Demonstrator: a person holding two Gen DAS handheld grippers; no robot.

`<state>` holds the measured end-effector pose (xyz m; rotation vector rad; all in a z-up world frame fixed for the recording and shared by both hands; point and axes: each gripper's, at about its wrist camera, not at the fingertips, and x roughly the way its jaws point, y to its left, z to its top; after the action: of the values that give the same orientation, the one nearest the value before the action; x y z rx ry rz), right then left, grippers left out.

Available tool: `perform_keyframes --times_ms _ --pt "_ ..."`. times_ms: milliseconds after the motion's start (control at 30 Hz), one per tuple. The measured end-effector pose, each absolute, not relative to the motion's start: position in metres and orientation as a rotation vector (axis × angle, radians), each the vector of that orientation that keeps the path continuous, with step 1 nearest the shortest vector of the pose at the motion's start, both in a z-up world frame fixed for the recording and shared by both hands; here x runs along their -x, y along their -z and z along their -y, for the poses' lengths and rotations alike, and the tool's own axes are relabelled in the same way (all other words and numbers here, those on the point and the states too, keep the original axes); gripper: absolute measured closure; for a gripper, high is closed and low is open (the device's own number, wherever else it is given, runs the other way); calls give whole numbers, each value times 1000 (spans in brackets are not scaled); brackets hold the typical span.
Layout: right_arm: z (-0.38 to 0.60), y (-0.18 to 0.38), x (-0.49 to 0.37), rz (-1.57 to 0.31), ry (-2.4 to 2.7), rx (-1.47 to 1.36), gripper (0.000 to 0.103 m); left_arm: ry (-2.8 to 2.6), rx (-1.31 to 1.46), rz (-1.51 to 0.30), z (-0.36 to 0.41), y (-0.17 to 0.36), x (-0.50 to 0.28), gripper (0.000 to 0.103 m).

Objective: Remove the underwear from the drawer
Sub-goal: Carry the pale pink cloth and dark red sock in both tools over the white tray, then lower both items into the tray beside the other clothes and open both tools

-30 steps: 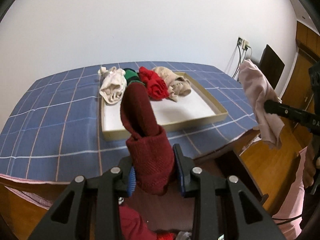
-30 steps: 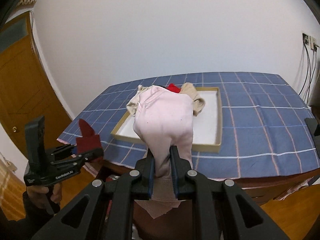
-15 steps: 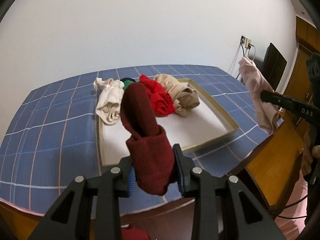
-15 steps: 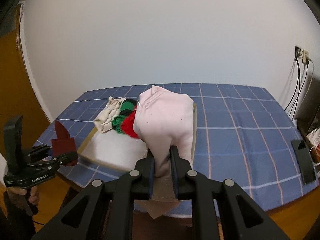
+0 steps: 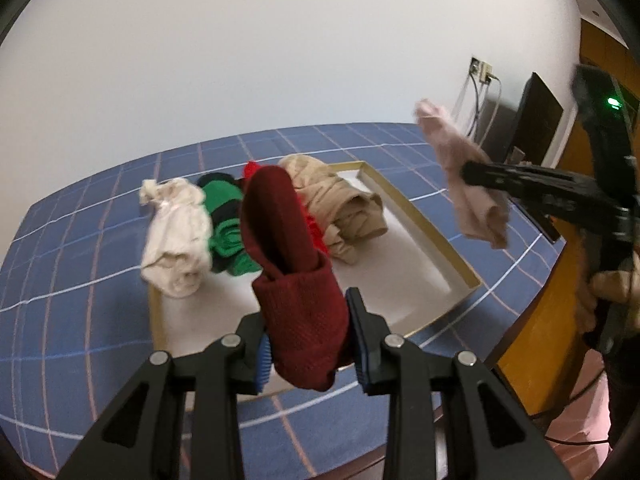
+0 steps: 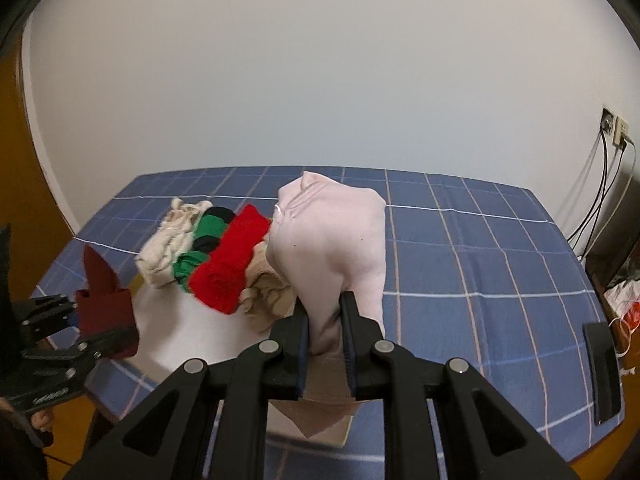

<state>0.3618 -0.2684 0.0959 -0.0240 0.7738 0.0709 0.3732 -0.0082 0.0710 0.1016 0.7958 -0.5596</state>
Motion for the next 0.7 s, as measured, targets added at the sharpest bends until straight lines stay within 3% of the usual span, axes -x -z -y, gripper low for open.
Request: perform_keyframes --times_ms 700 --pt "293 -24 -475 -935 -79 54 87 872 -253 -1009 128 -16 -424 72"
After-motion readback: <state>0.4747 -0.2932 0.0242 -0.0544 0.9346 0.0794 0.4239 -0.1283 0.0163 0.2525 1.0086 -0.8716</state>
